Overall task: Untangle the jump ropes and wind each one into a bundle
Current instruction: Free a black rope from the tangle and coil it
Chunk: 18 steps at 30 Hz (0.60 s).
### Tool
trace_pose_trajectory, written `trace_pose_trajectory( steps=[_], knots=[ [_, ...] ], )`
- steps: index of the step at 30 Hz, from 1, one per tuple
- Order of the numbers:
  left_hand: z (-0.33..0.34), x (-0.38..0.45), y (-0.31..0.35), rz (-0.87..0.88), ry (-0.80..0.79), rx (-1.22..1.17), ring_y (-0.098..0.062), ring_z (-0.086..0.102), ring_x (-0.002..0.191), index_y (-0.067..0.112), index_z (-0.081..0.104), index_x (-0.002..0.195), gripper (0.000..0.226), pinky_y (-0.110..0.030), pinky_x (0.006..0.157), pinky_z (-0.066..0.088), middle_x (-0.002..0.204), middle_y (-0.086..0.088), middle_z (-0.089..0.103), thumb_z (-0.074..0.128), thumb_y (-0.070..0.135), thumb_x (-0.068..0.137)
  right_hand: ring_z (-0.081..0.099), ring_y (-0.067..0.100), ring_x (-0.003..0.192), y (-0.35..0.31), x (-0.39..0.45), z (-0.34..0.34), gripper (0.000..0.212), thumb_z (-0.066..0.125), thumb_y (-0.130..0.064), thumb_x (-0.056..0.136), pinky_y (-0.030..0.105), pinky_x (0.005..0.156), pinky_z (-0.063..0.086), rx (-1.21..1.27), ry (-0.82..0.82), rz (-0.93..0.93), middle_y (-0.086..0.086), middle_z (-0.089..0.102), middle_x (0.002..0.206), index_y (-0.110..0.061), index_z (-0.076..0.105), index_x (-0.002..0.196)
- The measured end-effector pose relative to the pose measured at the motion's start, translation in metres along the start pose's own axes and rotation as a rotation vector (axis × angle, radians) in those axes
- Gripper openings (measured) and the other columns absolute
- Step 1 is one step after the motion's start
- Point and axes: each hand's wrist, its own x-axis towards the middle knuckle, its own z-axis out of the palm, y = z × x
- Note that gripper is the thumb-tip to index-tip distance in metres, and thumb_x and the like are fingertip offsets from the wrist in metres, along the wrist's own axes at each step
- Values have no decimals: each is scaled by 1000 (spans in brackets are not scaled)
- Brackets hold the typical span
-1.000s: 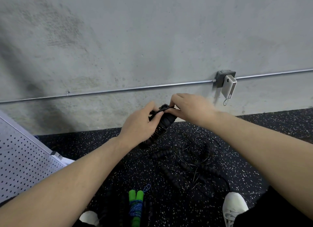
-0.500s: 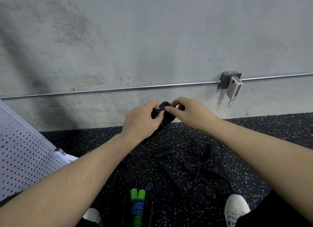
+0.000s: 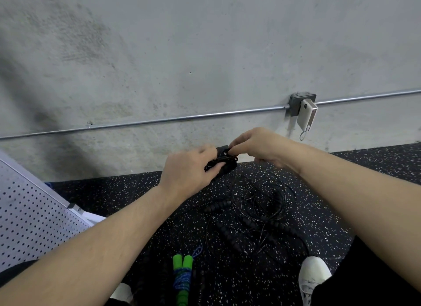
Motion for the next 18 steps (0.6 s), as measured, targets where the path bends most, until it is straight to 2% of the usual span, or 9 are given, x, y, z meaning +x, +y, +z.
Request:
trace_pose_trajectory(
  steps=[2, 4, 6, 7, 9, 13, 15, 18],
  knots=[
    [-2, 1, 3, -96, -90, -56, -14, 62, 59, 29, 65, 96, 36, -25, 47, 43, 82, 13, 71, 54, 63, 92, 43, 10, 53, 0, -1, -3, 2, 73, -23, 84, 13, 38, 30, -158, 24, -121, -7, 57, 65, -25, 73, 86],
    [-6, 4, 6, -234, -259, -151, -13, 68, 84, 42, 56, 123, 46, -26, 63, 48, 104, 15, 73, 58, 71, 87, 48, 9, 61, -1, -2, -2, 4, 73, -23, 83, 10, 43, 33, -281, 62, -234, -9, 59, 74, -26, 70, 84],
    [-11, 10, 11, -312, -382, -183, -13, 67, 108, 53, 35, 143, 78, -29, 83, 52, 130, 20, 66, 64, 79, 76, 48, 4, 61, -1, -3, -3, 6, 74, -22, 82, 10, 48, 35, -309, 117, -291, -13, 56, 73, -24, 69, 86],
    [-12, 13, 14, -337, -433, -177, -14, 65, 114, 54, 27, 149, 91, -29, 88, 51, 137, 20, 62, 67, 81, 72, 47, 2, 60, 0, -2, -3, 7, 74, -22, 82, 9, 49, 35, -307, 146, -300, -14, 53, 70, -23, 70, 87],
    [-9, 17, 19, -333, -515, -125, -17, 64, 115, 55, 18, 154, 105, -30, 88, 50, 137, 16, 63, 71, 80, 68, 48, 1, 59, 1, -1, -3, 9, 76, -21, 80, 9, 51, 36, -288, 191, -312, -15, 53, 67, -21, 69, 87],
    [2, 17, 27, -301, -584, -99, -19, 65, 106, 54, 8, 156, 110, -31, 80, 51, 126, 13, 67, 72, 76, 69, 61, 10, 70, 5, 3, 2, 17, 75, -17, 77, 11, 56, 43, -225, 224, -315, -9, 68, 79, -25, 62, 85],
    [3, 15, 23, -333, -595, -106, -17, 65, 107, 52, 15, 155, 102, -31, 77, 50, 125, 15, 66, 70, 73, 72, 64, 11, 69, 7, 5, 4, 24, 74, -14, 79, 19, 58, 48, -140, 199, -309, -3, 73, 81, -26, 58, 92],
    [2, 9, 15, -331, -631, -114, -13, 64, 104, 49, 38, 145, 70, -28, 68, 44, 123, 16, 66, 65, 67, 84, 61, 8, 64, 8, 7, 8, 34, 65, -4, 87, 13, 56, 42, -28, 40, -318, 0, 75, 79, -24, 50, 111]
  ],
)
